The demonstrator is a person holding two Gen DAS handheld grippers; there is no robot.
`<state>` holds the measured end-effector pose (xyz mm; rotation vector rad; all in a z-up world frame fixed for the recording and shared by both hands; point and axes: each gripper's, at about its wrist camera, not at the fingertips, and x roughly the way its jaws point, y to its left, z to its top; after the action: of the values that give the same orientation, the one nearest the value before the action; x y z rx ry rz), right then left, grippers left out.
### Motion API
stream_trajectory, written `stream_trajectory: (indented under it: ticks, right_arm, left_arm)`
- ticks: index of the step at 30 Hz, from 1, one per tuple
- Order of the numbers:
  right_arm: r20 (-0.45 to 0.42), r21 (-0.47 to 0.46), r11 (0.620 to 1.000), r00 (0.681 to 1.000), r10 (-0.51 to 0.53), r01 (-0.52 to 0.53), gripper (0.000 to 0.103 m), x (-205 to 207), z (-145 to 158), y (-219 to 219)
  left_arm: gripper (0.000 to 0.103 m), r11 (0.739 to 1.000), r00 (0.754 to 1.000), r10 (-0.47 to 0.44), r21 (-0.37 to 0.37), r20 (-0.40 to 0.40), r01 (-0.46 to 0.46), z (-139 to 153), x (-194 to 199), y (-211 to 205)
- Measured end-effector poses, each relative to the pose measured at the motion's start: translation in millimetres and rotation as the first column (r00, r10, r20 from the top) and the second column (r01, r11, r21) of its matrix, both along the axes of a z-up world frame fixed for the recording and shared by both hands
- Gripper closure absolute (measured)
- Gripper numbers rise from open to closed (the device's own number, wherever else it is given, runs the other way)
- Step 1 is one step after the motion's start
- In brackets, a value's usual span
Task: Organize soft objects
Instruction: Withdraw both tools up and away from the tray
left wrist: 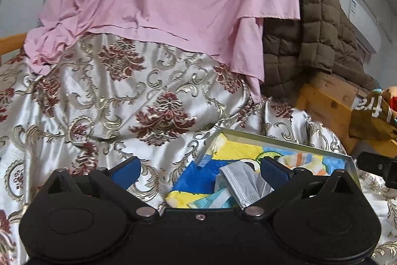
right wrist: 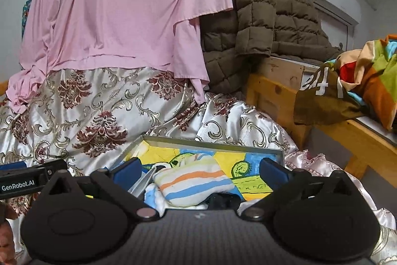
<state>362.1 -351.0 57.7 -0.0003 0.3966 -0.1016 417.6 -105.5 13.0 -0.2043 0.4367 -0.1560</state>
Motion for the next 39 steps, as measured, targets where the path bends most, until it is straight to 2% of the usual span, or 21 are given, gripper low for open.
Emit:
stream_trajectory:
  ticks: [9, 21, 39]
  right_arm:
    - [0.028, -0.017, 1.0, 1.0, -0.004, 0.004, 0.0, -25, 7, 12]
    - [0.069, -0.02, 1.0, 0.998, 0.007, -0.006, 0.0, -55, 23, 28]
    - [0.082, -0.042, 0.999, 0.996, 0.02, -0.017, 0.0, -86, 37, 44]
  left_arm:
    - [0.001, 0.999, 1.0, 0.022, -0.027, 0.005, -0.022, 9, -24, 15]
    - [0.001, 0.998, 0.998, 0.056, -0.024, 0.04, -0.055, 21, -55, 35]
    - [0.001, 0.997, 0.996, 0.071, -0.027, 0.058, -0.07, 40, -88, 48]
